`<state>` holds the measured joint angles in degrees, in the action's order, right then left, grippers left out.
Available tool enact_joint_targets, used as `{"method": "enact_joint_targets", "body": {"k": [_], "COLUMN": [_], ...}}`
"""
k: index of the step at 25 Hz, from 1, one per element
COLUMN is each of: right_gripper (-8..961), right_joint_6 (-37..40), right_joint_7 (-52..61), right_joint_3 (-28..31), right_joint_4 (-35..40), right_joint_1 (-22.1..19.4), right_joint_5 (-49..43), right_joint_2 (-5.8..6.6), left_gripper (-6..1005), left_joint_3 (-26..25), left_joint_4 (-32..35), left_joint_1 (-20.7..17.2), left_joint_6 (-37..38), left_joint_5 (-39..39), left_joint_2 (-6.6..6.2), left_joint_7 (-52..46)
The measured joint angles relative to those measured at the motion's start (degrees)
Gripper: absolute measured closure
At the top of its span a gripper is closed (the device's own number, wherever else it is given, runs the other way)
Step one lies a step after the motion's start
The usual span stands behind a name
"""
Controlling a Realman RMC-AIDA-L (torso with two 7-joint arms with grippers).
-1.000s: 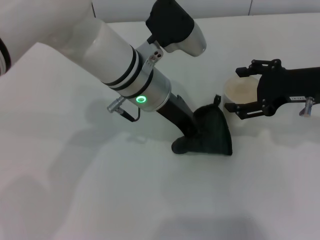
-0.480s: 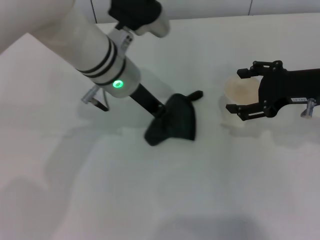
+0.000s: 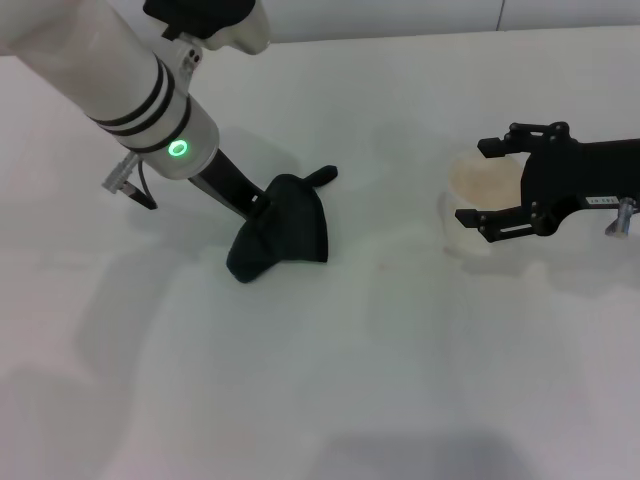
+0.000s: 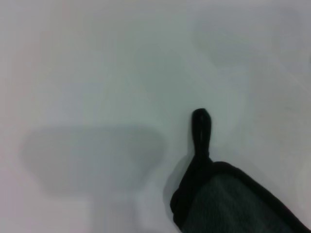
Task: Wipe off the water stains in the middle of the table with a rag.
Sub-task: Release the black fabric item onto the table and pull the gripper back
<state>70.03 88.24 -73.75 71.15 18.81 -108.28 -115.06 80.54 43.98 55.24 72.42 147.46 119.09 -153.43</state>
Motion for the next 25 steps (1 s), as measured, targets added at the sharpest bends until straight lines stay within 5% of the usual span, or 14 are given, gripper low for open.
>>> {"method": "enact_joint_targets", "body": {"k": [17,25], "right_gripper": [81,81], "right_joint_6": [-0.1,-0.26], "right_joint_7": [0.09,0.09], "right_joint_3": [0.01,0.01], "right_joint_4": [0.13,0.13], "right_joint_1": [0.0,0.07], "right_joint_5": [0.06,0.0], "right_joint_2": [0.01,0.01], "left_gripper": [915,619], "left_joint_3": [-0.16,0.24], "left_joint_4": [5.2,5.3], "left_joint_1": [-2.82,-3.23], "left_joint_6": [2.52,1.46], "left_joint_5": [4.83,4.92], "left_joint_2": [0.07,0.2], "left_joint_7": [1.89,1.68]}}
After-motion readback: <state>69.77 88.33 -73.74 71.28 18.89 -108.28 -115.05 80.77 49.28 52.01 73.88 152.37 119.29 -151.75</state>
